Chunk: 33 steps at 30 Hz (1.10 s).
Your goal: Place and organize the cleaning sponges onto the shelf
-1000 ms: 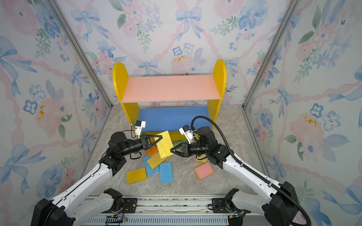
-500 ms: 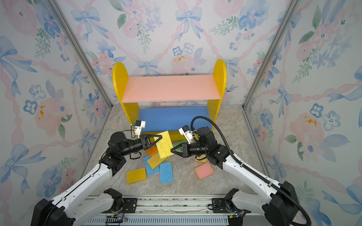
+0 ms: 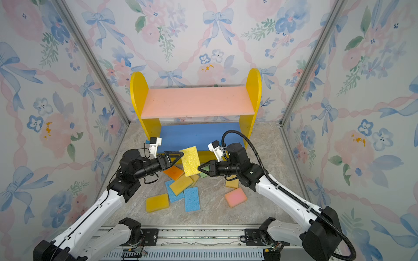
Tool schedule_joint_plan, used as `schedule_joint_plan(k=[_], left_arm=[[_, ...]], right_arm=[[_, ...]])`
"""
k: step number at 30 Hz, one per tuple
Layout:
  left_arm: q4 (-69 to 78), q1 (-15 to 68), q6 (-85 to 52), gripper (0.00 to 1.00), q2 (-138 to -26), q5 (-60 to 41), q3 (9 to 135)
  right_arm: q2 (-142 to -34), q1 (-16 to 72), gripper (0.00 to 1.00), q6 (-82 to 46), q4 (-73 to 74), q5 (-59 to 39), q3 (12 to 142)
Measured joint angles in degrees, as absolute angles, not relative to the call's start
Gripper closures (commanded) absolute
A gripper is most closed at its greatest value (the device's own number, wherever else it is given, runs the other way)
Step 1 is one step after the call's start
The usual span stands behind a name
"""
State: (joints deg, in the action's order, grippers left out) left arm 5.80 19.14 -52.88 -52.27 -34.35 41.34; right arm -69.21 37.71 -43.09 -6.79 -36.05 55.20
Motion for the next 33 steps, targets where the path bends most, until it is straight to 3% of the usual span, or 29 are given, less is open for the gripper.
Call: schedule_joint_plan(k=[12,21,33], left_arm=[[-12.4,13.28,-31.77,0.02,-38.92,-4.34,45.17],[-15.2,11.11,-25.61,0.02,-36.27,2.04,38.13],[-17.34,10.35,-21.41,0.02,-32.01,7.09,35.42]], right_arm=[[-85.12,39.31,0.91,-54.59,-1.98,-22.31,66.15],[-105.45,42.5,0.92,-61.21,5.87,-19.97,78.26],[-120.49,43.92,0.92,-61.89,5.8,-22.06,95.81]])
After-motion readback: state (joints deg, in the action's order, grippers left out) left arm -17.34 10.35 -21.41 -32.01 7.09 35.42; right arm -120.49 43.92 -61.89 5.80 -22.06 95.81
